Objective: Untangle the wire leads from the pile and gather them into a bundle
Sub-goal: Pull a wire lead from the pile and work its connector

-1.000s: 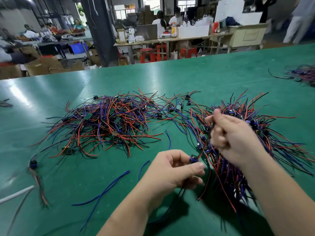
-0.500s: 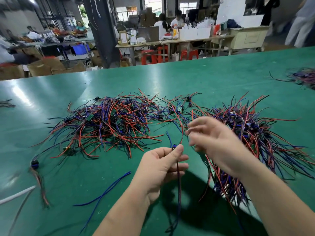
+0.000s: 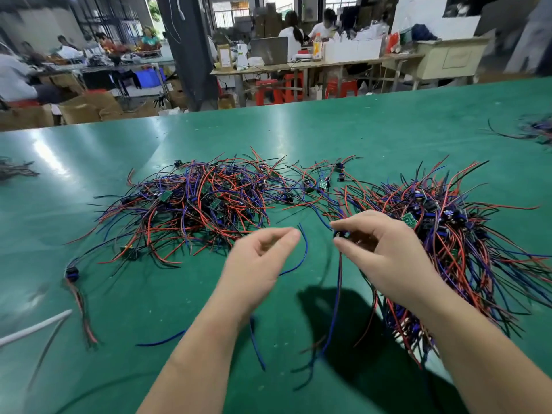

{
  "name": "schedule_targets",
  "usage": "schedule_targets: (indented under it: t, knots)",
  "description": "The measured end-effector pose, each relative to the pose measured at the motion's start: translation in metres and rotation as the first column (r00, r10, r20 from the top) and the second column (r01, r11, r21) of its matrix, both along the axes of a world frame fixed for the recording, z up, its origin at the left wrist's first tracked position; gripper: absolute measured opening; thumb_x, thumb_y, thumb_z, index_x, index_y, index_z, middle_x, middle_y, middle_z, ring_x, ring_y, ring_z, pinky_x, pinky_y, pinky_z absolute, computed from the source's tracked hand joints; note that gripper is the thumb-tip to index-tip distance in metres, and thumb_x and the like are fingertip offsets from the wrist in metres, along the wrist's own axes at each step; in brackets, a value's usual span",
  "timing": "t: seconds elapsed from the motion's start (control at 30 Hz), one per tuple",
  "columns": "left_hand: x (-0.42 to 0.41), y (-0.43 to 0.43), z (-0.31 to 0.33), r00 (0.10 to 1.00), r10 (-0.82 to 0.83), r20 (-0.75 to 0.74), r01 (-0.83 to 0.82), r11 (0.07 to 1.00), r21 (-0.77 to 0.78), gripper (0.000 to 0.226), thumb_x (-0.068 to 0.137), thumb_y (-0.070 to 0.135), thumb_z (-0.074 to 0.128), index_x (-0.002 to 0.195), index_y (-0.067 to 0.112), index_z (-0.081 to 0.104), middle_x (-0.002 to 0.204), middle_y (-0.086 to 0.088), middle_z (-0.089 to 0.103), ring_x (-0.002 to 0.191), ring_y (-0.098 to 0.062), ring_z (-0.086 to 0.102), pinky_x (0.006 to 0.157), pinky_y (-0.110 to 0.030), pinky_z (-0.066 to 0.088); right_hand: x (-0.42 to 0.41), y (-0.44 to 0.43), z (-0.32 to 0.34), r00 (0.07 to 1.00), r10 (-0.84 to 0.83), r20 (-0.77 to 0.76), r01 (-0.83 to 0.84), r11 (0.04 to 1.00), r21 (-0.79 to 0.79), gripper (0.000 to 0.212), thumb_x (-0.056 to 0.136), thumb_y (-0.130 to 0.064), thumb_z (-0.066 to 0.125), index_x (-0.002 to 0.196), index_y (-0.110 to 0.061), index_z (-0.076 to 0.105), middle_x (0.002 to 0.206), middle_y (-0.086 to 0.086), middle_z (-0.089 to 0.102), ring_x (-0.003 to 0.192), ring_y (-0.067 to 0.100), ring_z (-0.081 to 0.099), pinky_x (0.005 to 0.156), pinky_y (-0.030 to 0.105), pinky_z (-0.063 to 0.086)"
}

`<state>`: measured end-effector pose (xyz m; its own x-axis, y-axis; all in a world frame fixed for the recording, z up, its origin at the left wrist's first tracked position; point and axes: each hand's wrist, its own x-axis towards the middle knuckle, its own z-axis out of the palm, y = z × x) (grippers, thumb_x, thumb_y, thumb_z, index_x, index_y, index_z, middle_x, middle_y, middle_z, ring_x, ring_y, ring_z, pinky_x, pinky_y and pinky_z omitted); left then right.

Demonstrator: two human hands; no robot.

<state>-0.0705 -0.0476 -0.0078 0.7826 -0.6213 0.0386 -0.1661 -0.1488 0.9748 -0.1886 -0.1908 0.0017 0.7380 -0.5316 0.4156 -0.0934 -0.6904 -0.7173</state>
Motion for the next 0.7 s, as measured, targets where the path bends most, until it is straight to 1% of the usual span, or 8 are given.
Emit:
schedule_targets:
  t: [0.07, 0.13, 0.2, 0.27, 0.43, 0.53, 0.6, 0.7]
  knots:
    - [0.021, 0.009, -0.006, 0.924, 0.243, 0.294, -0.283, 0.954, 0.102, 0.024, 0.084, 0.034, 0.069, 0.107, 0.03, 0.069, 0.122, 0.001, 0.063, 0.12, -0.015, 0.052, 0.104, -0.034, 0.036, -0.003, -0.004, 0.0, 0.985, -0.084, -0.149, 0.073, 0.994, -0.077, 0.02, 0.083, -0.013, 0.068, 0.102, -0.018, 0.074, 0.095, -0.007, 0.064, 0.089, 0.01, 0.06, 0.08, 0.011, 0.039]
    - [0.039, 0.02, -0.013, 0.827, 0.338, 0.45, -0.483, 0.836, 0.261, 0.042, 0.082, 0.043, 0.066, 0.123, 0.038, 0.059, 0.147, -0.008, 0.039, 0.137, -0.024, 0.027, 0.112, -0.036, 0.019, -0.005, -0.007, -0.001, 0.925, -0.152, -0.349, 0.112, 0.985, -0.131, 0.02, 0.087, -0.019, 0.062, 0.104, -0.022, 0.073, 0.102, -0.007, 0.061, 0.1, 0.015, 0.058, 0.093, 0.026, 0.041]
    - [0.049, 0.027, -0.019, 0.861, 0.315, 0.4, -0.48, 0.763, 0.433, 0.052, 0.082, 0.053, 0.061, 0.131, 0.046, 0.049, 0.155, -0.008, 0.024, 0.141, -0.027, 0.015, 0.113, -0.044, 0.016, -0.005, -0.006, 0.0, 0.891, -0.18, -0.418, 0.14, 0.982, -0.124, 0.02, 0.089, -0.023, 0.059, 0.104, -0.025, 0.072, 0.109, -0.006, 0.058, 0.107, 0.017, 0.055, 0.099, 0.042, 0.04]
    - [0.056, 0.029, -0.026, 0.912, 0.259, 0.318, -0.398, 0.746, 0.533, 0.055, 0.08, 0.062, 0.058, 0.133, 0.05, 0.045, 0.155, -0.005, 0.026, 0.142, -0.027, 0.018, 0.115, -0.048, 0.014, -0.004, -0.002, 0.001, 0.905, -0.181, -0.385, 0.152, 0.983, -0.105, 0.018, 0.088, -0.025, 0.059, 0.101, -0.026, 0.073, 0.109, -0.006, 0.057, 0.105, 0.017, 0.055, 0.099, 0.045, 0.039]
    - [0.065, 0.026, -0.032, 0.928, 0.264, 0.262, -0.368, 0.759, 0.537, 0.064, 0.075, 0.066, 0.06, 0.132, 0.04, 0.05, 0.145, 0.005, 0.045, 0.137, -0.023, 0.032, 0.114, -0.053, 0.011, -0.002, 0.007, -0.001, 0.921, -0.122, -0.371, 0.11, 0.993, -0.052, 0.016, 0.09, -0.026, 0.059, 0.1, -0.028, 0.072, 0.101, -0.013, 0.054, 0.096, 0.01, 0.055, 0.099, 0.044, 0.039]
    - [0.066, 0.029, -0.028, 0.882, 0.438, 0.177, -0.471, 0.789, 0.394, 0.067, 0.063, 0.065, 0.059, 0.123, 0.035, 0.06, 0.125, 0.004, 0.061, 0.12, -0.024, 0.049, 0.109, -0.05, 0.026, -0.002, 0.007, -0.001, 0.921, -0.121, -0.369, 0.116, 0.993, -0.037, 0.017, 0.091, -0.026, 0.058, 0.101, -0.027, 0.071, 0.102, -0.013, 0.054, 0.098, 0.011, 0.055, 0.099, 0.044, 0.039]
    - [0.067, 0.032, -0.023, 0.833, 0.539, 0.124, -0.553, 0.812, 0.187, 0.052, 0.064, 0.059, 0.058, 0.108, 0.034, 0.067, 0.107, 0.007, 0.068, 0.105, -0.024, 0.059, 0.103, -0.047, 0.038, -0.002, 0.006, 0.0, 0.93, -0.132, -0.344, 0.132, 0.991, -0.023, 0.016, 0.09, -0.024, 0.059, 0.1, -0.028, 0.071, 0.101, -0.013, 0.054, 0.096, 0.012, 0.055, 0.099, 0.045, 0.039]
    - [0.064, 0.033, -0.016, 0.796, 0.605, 0.033, -0.589, 0.785, -0.19, 0.013, 0.078, 0.034, 0.067, 0.087, 0.027, 0.072, 0.08, 0.013, 0.071, 0.072, -0.004, 0.062, 0.075, -0.019, 0.05, -0.002, 0.006, -0.001, 0.943, -0.137, -0.302, 0.138, 0.99, -0.02, 0.015, 0.09, -0.021, 0.059, 0.097, -0.028, 0.07, 0.097, -0.015, 0.054, 0.09, 0.01, 0.054, 0.097, 0.046, 0.04]
